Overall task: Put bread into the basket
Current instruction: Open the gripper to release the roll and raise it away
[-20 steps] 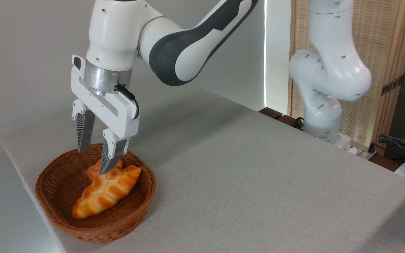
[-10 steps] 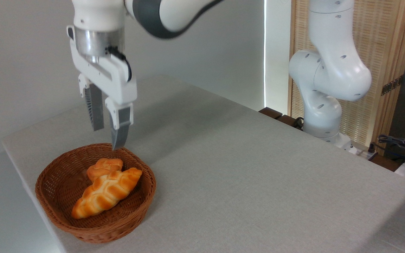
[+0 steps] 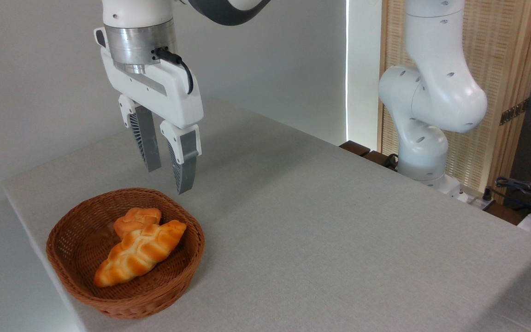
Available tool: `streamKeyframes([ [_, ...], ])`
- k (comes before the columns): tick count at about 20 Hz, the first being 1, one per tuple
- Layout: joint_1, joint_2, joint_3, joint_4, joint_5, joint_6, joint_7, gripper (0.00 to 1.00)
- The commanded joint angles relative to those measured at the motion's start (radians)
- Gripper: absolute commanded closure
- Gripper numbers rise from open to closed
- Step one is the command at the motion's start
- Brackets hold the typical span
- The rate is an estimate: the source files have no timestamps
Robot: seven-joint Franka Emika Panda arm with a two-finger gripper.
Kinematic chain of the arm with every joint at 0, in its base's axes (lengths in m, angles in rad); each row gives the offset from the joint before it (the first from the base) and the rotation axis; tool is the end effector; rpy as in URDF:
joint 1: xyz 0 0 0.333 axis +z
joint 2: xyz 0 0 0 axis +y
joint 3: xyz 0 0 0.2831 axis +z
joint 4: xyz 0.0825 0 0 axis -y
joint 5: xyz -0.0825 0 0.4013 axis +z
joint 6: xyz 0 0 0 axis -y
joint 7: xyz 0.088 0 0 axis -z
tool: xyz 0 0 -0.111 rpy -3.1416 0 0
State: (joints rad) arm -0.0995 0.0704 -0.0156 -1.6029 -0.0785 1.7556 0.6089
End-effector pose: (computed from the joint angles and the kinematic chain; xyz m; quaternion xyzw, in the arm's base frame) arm 0.6019 -0.0767 0.5475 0.9357 -0.3483 0.0495 0.0281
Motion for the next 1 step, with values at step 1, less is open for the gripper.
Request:
streamKeyframes([
  [1,-0.006,0.003,0.009,0.018,0.006,-0.031,-0.029,0.0],
])
